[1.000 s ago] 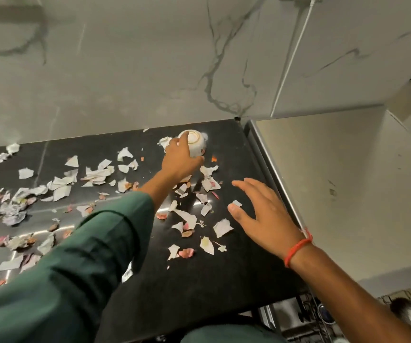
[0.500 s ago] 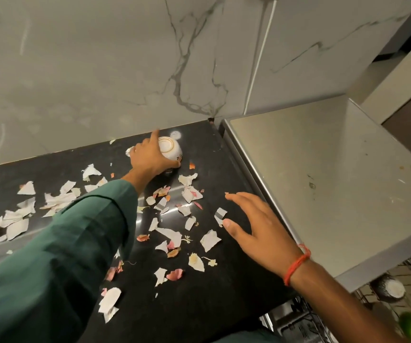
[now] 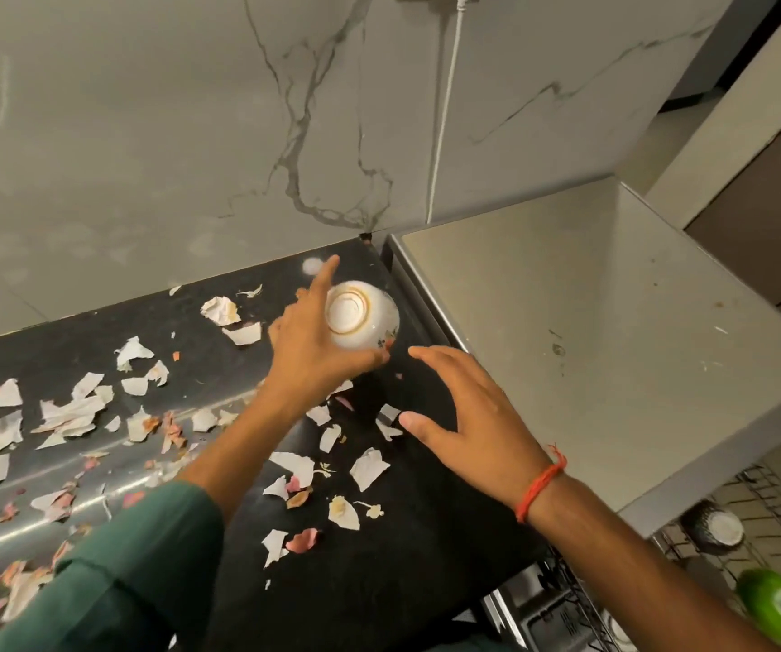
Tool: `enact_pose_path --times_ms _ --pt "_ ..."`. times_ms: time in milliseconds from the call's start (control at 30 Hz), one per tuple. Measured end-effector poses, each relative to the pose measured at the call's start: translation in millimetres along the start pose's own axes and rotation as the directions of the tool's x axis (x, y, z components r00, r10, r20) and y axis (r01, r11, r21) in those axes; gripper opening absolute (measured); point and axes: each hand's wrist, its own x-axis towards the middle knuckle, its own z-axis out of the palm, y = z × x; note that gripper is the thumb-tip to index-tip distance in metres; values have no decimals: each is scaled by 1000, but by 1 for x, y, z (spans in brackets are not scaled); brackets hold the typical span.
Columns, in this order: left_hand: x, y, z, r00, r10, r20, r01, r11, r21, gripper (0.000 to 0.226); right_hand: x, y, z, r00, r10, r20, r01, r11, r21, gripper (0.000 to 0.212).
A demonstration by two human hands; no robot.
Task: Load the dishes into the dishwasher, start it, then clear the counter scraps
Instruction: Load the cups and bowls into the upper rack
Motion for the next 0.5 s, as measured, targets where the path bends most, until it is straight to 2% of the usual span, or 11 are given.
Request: enact_pose_path --times_ms 133,233,367,500 --pt "-34 39 31 991 26 130 3 976 -219 128 -5 22 -17 997 18 -78 -16 1000 24 91" --pt "-57 67 57 976 39 215 26 957 -290 130 -19 44 -32 993 32 -114 -23 997 76 101" --pt "-84 101 101 952 26 305 91 927 -364 120 -57 79 -55 984 55 -170 -33 991 130 103" --pt "-114 136 148 915 39 402 118 926 -359 113 -106 116 -73 961 107 -257 -62 983 176 100"
